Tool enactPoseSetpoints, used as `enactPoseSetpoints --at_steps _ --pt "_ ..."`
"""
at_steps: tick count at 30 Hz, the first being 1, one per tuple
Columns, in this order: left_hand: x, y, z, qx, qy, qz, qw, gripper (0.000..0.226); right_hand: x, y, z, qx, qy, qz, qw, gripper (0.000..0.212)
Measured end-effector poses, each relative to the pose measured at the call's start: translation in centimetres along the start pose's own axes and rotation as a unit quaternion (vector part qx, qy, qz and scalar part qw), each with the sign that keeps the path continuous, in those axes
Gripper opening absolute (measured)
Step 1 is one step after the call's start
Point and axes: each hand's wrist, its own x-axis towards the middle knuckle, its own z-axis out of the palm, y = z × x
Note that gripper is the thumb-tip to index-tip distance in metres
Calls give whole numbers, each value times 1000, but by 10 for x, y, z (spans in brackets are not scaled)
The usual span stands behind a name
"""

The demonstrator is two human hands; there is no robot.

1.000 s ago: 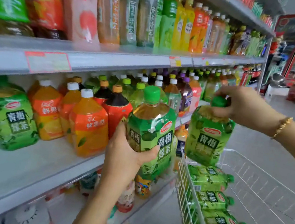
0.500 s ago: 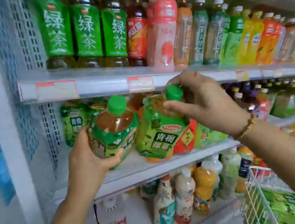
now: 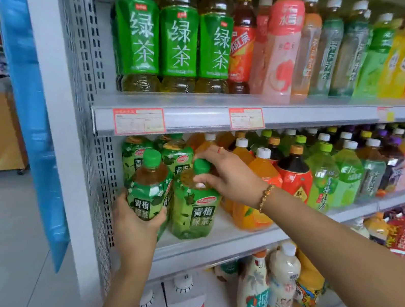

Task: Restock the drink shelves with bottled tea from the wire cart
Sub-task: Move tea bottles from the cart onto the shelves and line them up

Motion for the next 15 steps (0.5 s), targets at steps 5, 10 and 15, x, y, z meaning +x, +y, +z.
enactPoseSetpoints --at_steps 5,10,15 --pt "11 2 7 -7 11 -68 998 80 23 5 11 109 6 78 991 39" --pt "16 3 10 -9 24 -76 997 89 34 8 36 212 61 154 963 40" --pt "39 -10 17 8 18 -86 996 83 16 5 60 294 94 195 931 76"
